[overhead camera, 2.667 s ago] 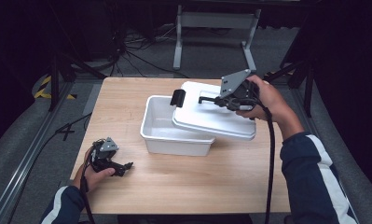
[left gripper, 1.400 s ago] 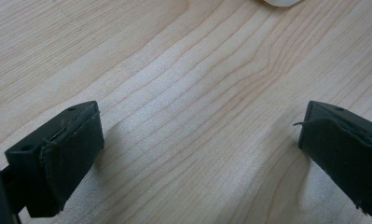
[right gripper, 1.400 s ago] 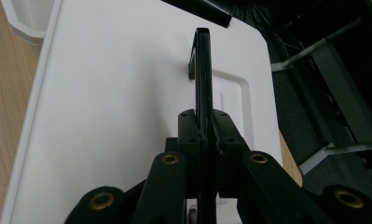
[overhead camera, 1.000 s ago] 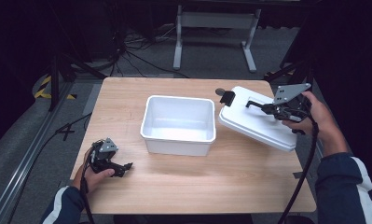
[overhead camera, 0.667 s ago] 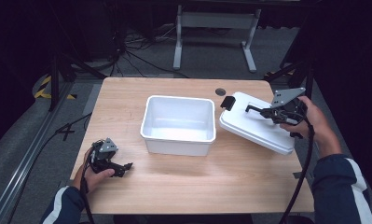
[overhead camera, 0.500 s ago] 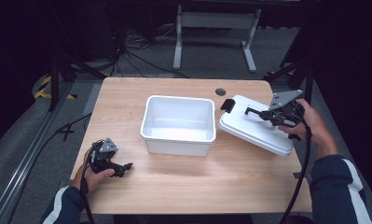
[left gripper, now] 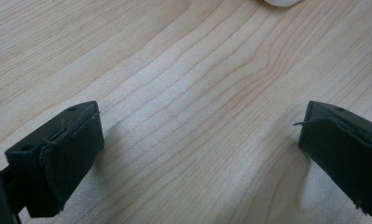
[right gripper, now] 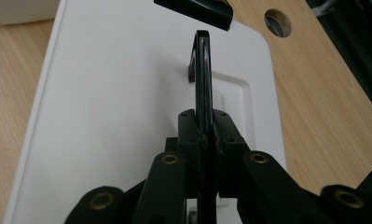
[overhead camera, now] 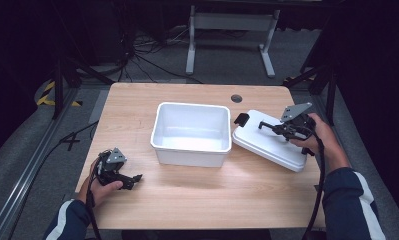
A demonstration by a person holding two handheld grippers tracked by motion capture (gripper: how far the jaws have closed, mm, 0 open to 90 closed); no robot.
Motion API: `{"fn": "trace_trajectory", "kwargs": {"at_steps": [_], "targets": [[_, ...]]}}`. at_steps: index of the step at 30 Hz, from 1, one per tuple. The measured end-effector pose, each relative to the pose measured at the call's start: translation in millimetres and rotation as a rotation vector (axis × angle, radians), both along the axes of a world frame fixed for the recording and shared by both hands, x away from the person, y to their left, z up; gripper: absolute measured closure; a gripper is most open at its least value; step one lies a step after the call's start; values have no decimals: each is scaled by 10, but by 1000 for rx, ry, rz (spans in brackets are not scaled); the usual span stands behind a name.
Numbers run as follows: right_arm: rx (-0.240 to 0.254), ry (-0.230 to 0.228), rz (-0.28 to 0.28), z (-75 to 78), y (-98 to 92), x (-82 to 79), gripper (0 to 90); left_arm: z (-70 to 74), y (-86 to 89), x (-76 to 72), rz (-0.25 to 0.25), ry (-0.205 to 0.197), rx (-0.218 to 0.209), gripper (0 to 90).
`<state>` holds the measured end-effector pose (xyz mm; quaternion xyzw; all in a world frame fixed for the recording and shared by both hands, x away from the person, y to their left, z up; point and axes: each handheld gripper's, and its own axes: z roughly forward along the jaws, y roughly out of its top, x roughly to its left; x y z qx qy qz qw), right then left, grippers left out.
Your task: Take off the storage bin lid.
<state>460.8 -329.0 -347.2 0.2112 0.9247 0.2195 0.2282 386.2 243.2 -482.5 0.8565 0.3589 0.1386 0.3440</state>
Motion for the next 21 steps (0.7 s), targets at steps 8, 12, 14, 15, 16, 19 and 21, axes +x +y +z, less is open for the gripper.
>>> {"fn": "trace_trajectory", "kwargs": {"at_steps": [8, 12, 14, 15, 16, 19, 21], "targets": [[15, 33, -15, -228, 19, 68, 840, 0, 0, 0, 0, 0, 0, 4], [14, 37, -18, -275, 37, 73, 841, 0, 0, 0, 0, 0, 0, 4], [21, 45, -10, -306, 49, 77, 840, 0, 0, 0, 0, 0, 0, 4], [18, 44, -12, -328, 62, 76, 840, 0, 0, 0, 0, 0, 0, 4], [18, 51, -10, -373, 77, 80, 839, 0, 0, 0, 0, 0, 0, 4], [23, 56, -14, -418, 82, 84, 837, 0, 0, 0, 0, 0, 0, 4], [24, 71, -9, -461, 83, 94, 836, 0, 0, 0, 0, 0, 0, 4]]}}
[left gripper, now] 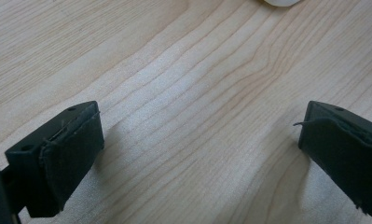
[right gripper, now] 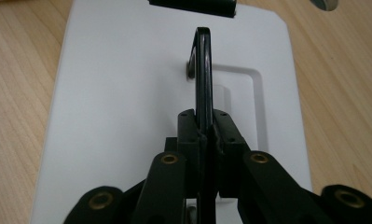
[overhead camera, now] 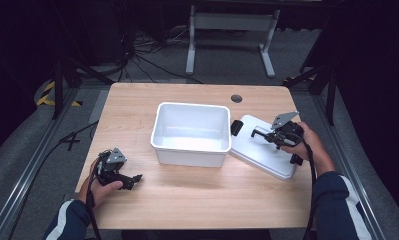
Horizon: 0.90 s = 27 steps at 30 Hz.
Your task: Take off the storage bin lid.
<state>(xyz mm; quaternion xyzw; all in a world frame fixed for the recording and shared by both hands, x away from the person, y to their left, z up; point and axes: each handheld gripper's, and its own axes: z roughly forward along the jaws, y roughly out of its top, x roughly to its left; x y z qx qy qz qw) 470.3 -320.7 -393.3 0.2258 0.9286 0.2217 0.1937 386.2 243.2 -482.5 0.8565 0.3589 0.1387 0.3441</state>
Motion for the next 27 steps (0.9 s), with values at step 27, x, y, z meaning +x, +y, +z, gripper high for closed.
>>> {"fn": "trace_trajectory", "kwargs": {"at_steps": [27], "targets": [[49, -19, -40, 113, -34, -52, 673, -4, -1, -2, 1, 0, -4, 4]]}}
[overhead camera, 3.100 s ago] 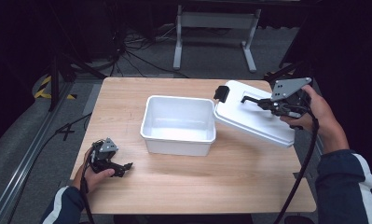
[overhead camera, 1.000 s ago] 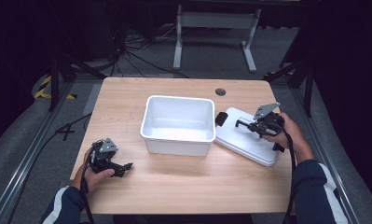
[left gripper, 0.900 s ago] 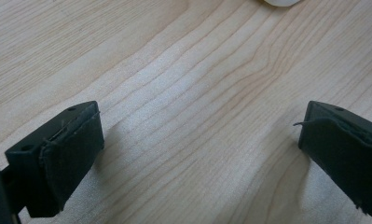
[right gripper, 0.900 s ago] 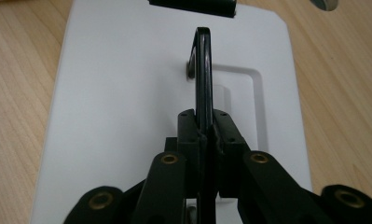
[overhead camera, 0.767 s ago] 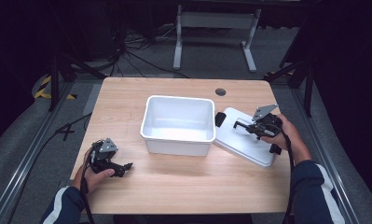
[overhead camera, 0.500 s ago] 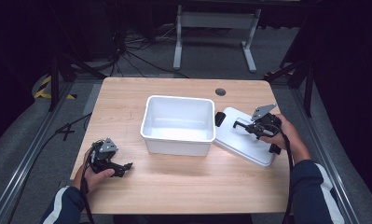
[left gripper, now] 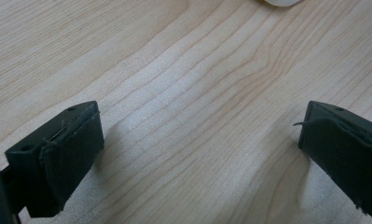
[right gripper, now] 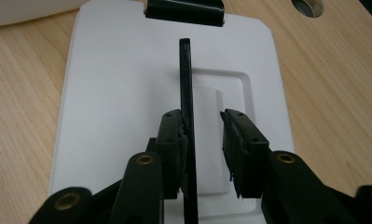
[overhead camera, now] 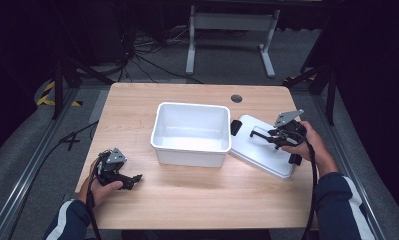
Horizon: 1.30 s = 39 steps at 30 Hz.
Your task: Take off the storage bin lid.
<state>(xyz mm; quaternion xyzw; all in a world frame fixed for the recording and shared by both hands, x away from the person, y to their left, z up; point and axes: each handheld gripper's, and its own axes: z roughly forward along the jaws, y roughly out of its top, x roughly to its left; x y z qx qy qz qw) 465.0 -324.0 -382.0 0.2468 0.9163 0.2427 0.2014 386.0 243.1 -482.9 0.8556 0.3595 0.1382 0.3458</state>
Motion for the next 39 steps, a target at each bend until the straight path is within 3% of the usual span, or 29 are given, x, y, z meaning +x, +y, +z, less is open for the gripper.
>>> {"fn": "trace_trajectory", "kwargs": {"at_steps": [6, 20, 39], "targets": [[39, -14, 4, 86, 11, -40, 631, 1, 1, -5, 1, 3, 0, 4], [68, -49, 16, 223, 42, -190, 529, 6, 11, -21, 2, 9, 2, 4], [109, -93, -83, 327, -115, -469, 345, 6, 16, -20, -3, 7, 5, 4]]}}
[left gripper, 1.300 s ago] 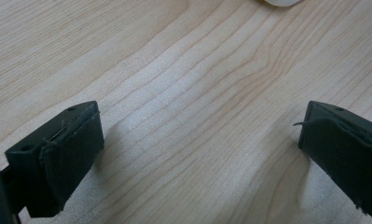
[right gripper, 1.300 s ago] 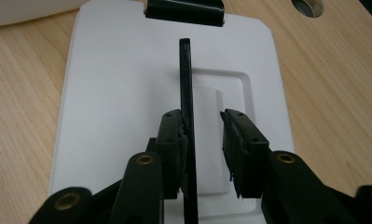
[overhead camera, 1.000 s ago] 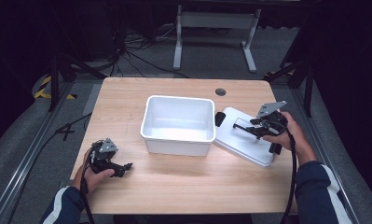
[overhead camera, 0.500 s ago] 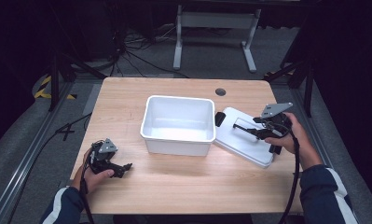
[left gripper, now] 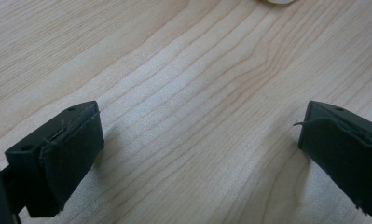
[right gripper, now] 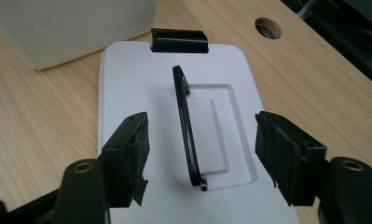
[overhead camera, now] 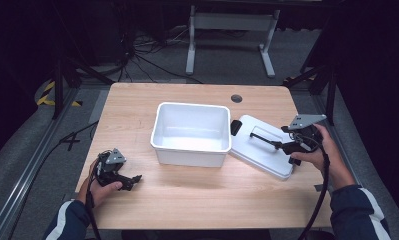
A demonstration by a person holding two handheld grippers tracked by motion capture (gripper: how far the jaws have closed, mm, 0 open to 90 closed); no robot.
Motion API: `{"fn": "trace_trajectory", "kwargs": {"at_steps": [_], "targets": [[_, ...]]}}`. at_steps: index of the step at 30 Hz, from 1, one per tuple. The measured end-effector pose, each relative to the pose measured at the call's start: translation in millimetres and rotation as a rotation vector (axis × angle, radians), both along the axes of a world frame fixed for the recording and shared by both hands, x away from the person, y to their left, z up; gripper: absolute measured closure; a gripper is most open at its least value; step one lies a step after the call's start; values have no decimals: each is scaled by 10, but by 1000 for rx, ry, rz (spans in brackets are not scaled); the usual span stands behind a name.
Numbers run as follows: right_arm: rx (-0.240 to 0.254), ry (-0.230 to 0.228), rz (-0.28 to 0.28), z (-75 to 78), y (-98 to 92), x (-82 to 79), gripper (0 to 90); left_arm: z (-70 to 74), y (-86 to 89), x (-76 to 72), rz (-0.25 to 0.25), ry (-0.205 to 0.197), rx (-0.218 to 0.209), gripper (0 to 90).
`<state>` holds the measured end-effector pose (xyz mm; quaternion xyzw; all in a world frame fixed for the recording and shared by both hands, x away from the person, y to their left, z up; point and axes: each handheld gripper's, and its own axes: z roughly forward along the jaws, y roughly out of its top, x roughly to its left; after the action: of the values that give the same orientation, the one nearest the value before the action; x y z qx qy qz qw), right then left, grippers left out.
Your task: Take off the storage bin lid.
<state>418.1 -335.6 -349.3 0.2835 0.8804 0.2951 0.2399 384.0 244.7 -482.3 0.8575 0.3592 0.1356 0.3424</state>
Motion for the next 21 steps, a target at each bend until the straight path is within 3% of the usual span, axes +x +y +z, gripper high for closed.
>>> {"fn": "trace_trajectory", "kwargs": {"at_steps": [8, 21], "targets": [[11, -18, -27, -8, -90, -128, 334, 0, 0, -1, 0, 0, 0, 4], [36, -34, -56, -153, -356, -428, 281, 0, 1, -5, 3, 2, 0, 4]]}}
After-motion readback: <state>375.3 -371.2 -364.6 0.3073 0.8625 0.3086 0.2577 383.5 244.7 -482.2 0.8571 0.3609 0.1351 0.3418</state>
